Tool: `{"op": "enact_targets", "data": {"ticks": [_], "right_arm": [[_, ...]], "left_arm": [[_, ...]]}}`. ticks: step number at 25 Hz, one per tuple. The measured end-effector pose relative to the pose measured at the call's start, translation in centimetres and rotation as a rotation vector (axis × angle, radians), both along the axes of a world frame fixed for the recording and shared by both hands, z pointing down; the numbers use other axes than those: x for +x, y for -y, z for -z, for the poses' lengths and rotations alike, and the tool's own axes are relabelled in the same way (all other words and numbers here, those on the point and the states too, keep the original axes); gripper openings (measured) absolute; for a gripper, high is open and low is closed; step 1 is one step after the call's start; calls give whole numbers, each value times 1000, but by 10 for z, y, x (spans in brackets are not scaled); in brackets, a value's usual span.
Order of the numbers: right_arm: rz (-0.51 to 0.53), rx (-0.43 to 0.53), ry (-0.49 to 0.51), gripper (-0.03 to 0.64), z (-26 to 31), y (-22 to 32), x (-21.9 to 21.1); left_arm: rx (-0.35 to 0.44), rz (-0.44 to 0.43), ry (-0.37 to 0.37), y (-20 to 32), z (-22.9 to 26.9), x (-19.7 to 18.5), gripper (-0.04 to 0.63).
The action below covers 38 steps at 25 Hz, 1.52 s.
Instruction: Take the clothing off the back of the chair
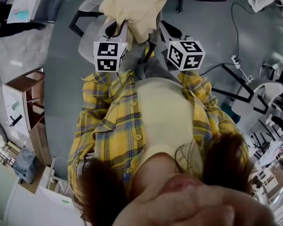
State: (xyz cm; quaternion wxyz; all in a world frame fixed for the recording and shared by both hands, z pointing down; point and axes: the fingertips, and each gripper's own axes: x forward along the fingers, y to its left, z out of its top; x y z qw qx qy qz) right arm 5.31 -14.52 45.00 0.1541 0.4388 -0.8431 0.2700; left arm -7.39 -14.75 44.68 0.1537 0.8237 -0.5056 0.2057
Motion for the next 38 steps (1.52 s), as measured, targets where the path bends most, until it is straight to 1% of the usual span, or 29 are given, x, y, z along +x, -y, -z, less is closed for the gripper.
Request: {"op": "enact_targets", "data": {"ticks": [7, 11, 14, 18, 24, 28, 38], "right_arm": [[8, 14, 3, 15, 9, -9, -14], [14, 24, 5, 15, 12, -15, -19], [18, 29, 5, 15, 14, -19, -20], [23, 34, 4, 15, 17, -23, -21], [47, 40, -2, 15, 20, -26, -28], [66, 44, -11, 15, 19, -31, -31], [92, 30, -1, 14, 16, -36, -40]], "left_arm": [[15, 36, -15, -18, 13, -22, 49], [13, 54, -11, -30, 15, -31, 49], [1, 80, -11, -38, 13, -37, 50], [-17, 119, -35, -49, 10, -47, 49], [-39, 161, -46, -61, 5, -58, 51], [-51, 166, -56, -69, 1, -58, 51], [-73, 182, -54, -79, -5, -64, 51]]}}
